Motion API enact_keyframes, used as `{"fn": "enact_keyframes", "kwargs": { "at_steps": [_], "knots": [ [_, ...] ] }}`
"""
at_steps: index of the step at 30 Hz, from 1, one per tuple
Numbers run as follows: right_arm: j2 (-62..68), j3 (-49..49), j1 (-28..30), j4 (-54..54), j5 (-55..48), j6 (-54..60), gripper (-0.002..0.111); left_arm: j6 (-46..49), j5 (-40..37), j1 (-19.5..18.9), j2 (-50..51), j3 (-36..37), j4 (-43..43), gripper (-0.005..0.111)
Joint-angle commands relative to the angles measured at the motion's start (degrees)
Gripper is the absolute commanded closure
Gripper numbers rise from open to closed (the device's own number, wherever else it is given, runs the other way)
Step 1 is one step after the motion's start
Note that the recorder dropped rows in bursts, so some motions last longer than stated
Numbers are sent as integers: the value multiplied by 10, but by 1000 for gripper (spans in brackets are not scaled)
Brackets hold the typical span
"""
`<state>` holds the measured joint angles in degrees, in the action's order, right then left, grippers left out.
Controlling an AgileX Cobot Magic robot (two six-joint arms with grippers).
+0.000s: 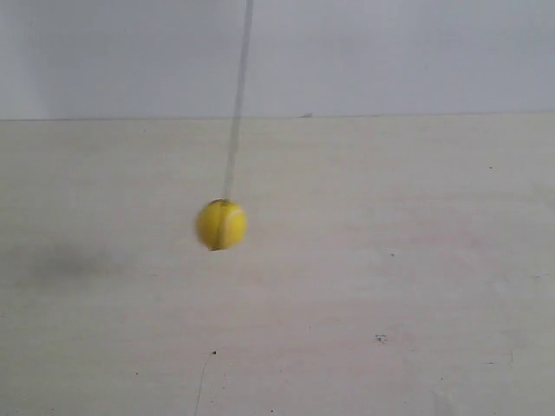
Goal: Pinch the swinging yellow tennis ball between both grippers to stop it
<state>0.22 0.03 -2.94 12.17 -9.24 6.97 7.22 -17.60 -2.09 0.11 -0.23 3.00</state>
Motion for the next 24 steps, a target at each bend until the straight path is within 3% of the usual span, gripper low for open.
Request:
{"fn": "enact_keyframes", "kwargs": {
  "at_steps": [1, 8, 12, 18, 21, 23, 24],
  "knots": [
    [-2, 0, 0, -19, 31, -45, 108, 16, 0, 2, -1, 2, 8, 102],
    [-2, 0, 0, -80, 40, -128, 108, 96, 8, 2, -1, 2, 115, 102],
    [-2, 0, 0, -80, 44, -131, 108, 95, 77, 2, -1, 2, 124, 102],
    [-2, 0, 0, -154, 67, -131, 108, 35, 211, 2, -1, 2, 63, 102],
    [-2, 0, 0, -158, 106, -133, 108, 34, 210, 2, -1, 2, 64, 102],
    [-2, 0, 0, -175, 115, -162, 108, -9, 237, 2, -1, 2, 64, 102],
    [-2, 0, 0, -176, 127, -168, 108, -94, 285, 2, -1, 2, 64, 102]
  ]
}}
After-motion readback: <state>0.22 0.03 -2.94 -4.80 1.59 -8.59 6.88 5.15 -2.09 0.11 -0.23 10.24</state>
